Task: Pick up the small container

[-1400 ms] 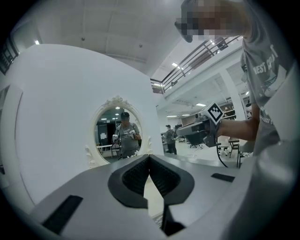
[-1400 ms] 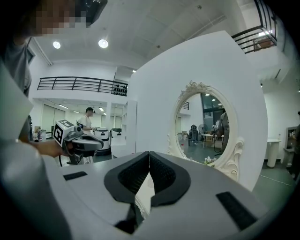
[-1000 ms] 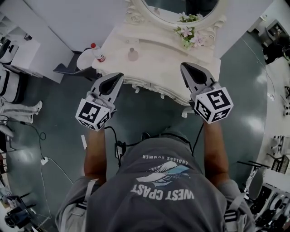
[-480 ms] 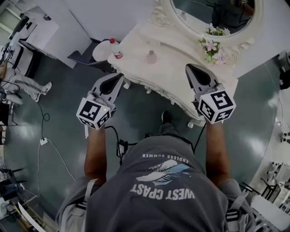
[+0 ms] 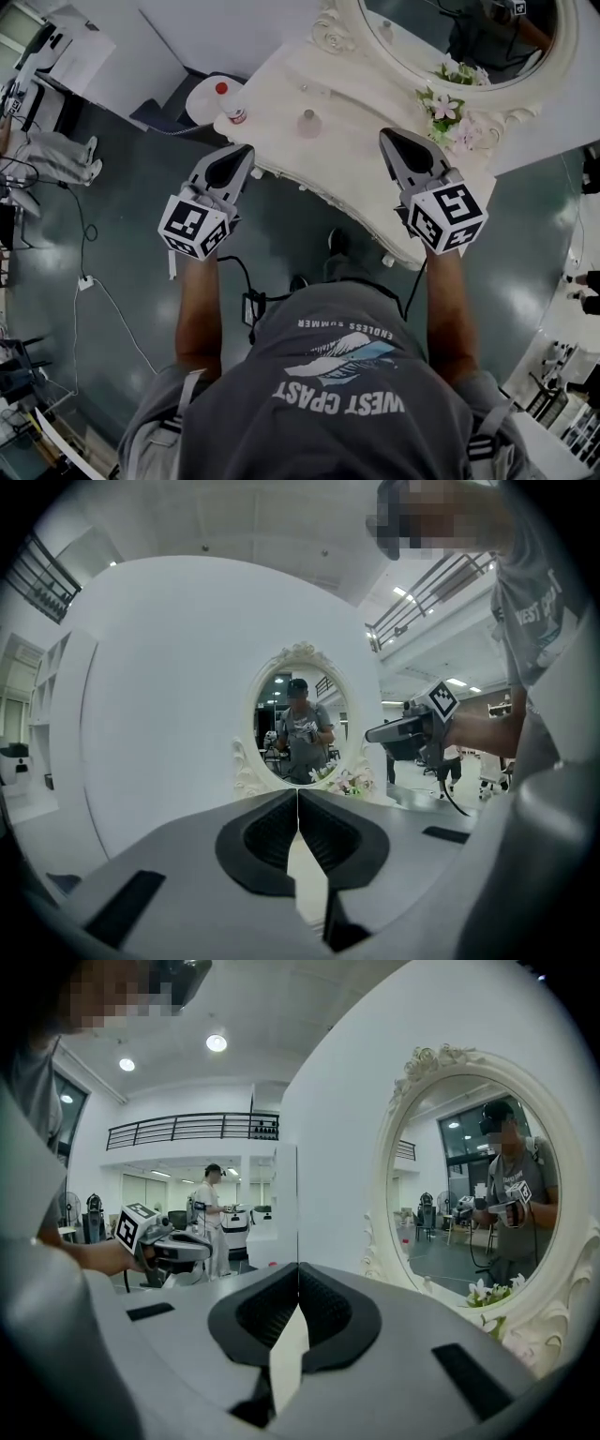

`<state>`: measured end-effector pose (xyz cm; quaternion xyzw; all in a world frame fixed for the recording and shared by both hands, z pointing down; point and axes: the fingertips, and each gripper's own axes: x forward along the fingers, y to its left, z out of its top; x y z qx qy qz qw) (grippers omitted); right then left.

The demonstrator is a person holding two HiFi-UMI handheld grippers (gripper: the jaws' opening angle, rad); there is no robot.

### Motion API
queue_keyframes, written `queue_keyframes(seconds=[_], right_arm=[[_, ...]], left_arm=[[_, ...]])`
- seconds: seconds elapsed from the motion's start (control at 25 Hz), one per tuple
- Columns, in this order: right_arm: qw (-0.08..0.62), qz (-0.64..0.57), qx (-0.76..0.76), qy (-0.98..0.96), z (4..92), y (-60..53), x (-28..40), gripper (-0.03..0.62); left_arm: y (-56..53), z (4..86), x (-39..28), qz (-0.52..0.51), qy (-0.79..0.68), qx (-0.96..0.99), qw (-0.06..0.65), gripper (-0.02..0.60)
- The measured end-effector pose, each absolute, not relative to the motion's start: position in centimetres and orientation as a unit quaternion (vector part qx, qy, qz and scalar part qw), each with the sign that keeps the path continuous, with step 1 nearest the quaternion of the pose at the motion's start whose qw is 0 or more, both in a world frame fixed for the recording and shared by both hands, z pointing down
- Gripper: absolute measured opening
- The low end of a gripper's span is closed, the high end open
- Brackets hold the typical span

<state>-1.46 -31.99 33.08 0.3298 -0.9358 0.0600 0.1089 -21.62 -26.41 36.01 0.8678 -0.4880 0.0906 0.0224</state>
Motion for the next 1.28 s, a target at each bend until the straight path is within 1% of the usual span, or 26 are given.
queue_keyframes(seconds=[0.8,0.92,1.08,1.28], right_arm=[[0.153,0.124,0.36,-0.912,40.2,-37.1,3.5,0.026],[0.155,0.132,0.362,-0.91,41.0,-37.6,3.8,0.026],[0.157,0.141,0.367,-0.906,41.9,-38.1,4.2,0.026],[0.164,0.156,0.375,-0.899,43.3,-38.7,5.2,0.026]], left_arm=[[-37.4,47.7,-18.5,0.126,-0.471,0.868,0.098,0.023],[-38.9,50.0,-18.2,0.133,-0.465,0.868,0.112,0.044],[-40.5,53.0,-17.9,0.143,-0.464,0.865,0.129,0.103],[-42.5,56.0,-17.1,0.153,-0.461,0.863,0.135,0.161]])
